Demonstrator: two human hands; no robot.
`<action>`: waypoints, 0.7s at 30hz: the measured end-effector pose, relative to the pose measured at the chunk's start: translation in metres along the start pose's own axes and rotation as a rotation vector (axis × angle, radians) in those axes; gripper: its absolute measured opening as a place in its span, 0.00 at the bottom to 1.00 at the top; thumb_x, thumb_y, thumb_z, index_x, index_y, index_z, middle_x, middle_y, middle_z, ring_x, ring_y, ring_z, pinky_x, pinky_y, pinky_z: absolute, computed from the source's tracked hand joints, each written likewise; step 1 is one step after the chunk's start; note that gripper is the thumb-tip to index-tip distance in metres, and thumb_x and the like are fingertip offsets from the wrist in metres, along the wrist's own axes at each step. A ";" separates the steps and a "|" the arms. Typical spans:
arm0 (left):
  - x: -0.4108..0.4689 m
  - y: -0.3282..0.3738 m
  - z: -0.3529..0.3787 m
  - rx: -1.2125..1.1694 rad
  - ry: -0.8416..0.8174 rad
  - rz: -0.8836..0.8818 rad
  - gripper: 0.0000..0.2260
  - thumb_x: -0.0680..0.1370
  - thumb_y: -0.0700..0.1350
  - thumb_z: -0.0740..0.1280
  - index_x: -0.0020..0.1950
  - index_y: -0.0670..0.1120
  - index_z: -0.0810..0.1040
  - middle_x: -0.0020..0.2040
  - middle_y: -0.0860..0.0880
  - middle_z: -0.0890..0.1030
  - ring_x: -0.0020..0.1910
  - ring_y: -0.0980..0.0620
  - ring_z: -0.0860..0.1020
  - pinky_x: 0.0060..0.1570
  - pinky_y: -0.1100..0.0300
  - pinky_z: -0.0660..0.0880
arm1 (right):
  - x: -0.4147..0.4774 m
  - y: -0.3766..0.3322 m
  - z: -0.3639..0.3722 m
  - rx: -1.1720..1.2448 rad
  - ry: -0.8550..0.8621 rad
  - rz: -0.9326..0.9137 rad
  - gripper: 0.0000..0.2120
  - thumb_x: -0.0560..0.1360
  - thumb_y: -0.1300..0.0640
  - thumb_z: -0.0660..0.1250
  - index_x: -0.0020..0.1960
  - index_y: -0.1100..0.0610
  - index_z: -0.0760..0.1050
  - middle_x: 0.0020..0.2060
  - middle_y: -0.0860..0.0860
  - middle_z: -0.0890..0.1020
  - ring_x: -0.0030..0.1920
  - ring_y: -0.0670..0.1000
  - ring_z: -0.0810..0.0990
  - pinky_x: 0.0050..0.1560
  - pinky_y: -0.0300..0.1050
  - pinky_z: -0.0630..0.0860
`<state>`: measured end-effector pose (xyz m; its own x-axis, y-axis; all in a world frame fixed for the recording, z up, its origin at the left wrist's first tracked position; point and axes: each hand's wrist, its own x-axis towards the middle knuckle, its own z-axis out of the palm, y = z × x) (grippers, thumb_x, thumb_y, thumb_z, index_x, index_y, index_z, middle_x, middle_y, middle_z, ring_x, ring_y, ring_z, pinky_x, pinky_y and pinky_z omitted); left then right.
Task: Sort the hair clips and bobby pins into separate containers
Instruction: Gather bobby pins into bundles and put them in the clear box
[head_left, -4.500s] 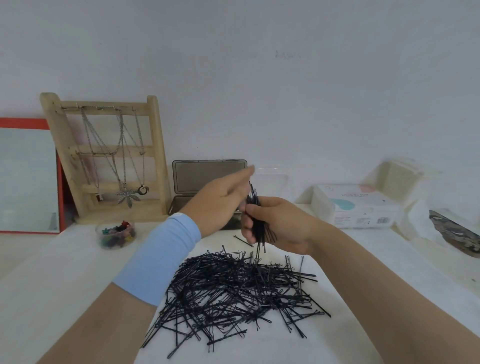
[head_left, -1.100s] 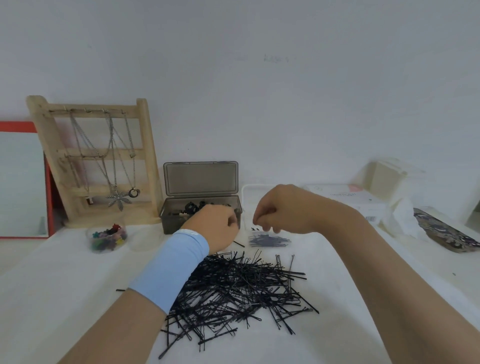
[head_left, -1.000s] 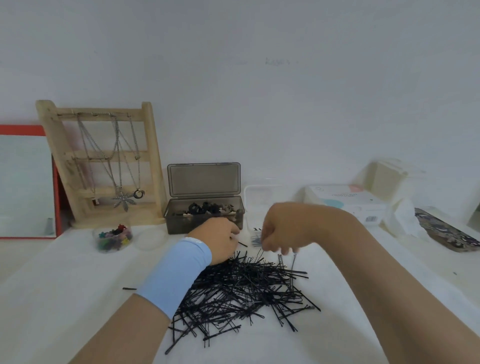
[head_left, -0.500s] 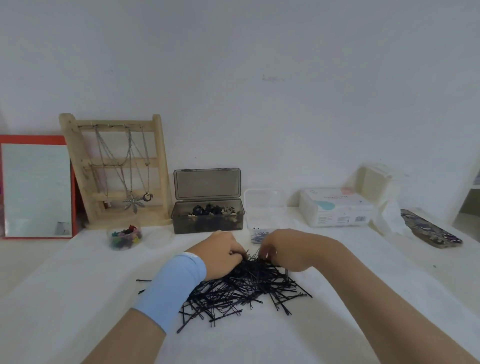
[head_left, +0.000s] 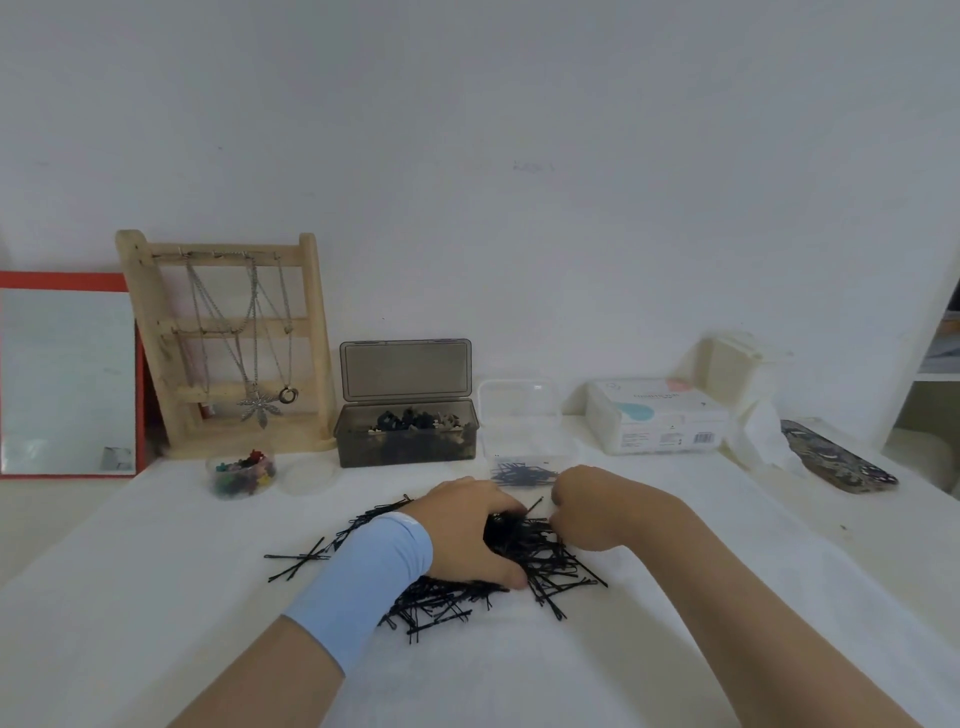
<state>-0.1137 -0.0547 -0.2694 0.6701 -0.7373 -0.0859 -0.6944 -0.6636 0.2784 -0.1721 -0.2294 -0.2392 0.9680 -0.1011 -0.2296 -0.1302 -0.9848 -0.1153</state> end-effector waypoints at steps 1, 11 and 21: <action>0.000 0.000 -0.001 -0.029 0.011 0.006 0.34 0.65 0.68 0.70 0.69 0.61 0.70 0.63 0.58 0.74 0.62 0.53 0.70 0.63 0.53 0.70 | 0.000 -0.001 0.001 0.030 -0.010 -0.034 0.11 0.76 0.63 0.59 0.51 0.58 0.79 0.47 0.54 0.81 0.45 0.52 0.79 0.43 0.43 0.78; -0.005 -0.005 -0.007 0.045 0.001 -0.061 0.52 0.56 0.74 0.71 0.75 0.60 0.57 0.73 0.58 0.59 0.70 0.51 0.63 0.69 0.46 0.67 | -0.011 0.006 -0.014 0.102 -0.142 -0.085 0.47 0.62 0.26 0.69 0.73 0.50 0.68 0.68 0.45 0.73 0.66 0.50 0.73 0.63 0.47 0.70; -0.009 -0.007 -0.008 -0.016 -0.033 -0.013 0.47 0.66 0.66 0.74 0.79 0.60 0.53 0.77 0.57 0.62 0.72 0.53 0.65 0.72 0.52 0.64 | -0.005 -0.007 -0.002 0.053 -0.070 -0.282 0.24 0.65 0.45 0.78 0.60 0.45 0.80 0.50 0.43 0.82 0.48 0.47 0.79 0.46 0.40 0.75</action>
<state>-0.1128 -0.0417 -0.2626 0.6699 -0.7325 -0.1213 -0.6810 -0.6712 0.2927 -0.1760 -0.2217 -0.2352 0.9506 0.1876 -0.2472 0.1292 -0.9635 -0.2343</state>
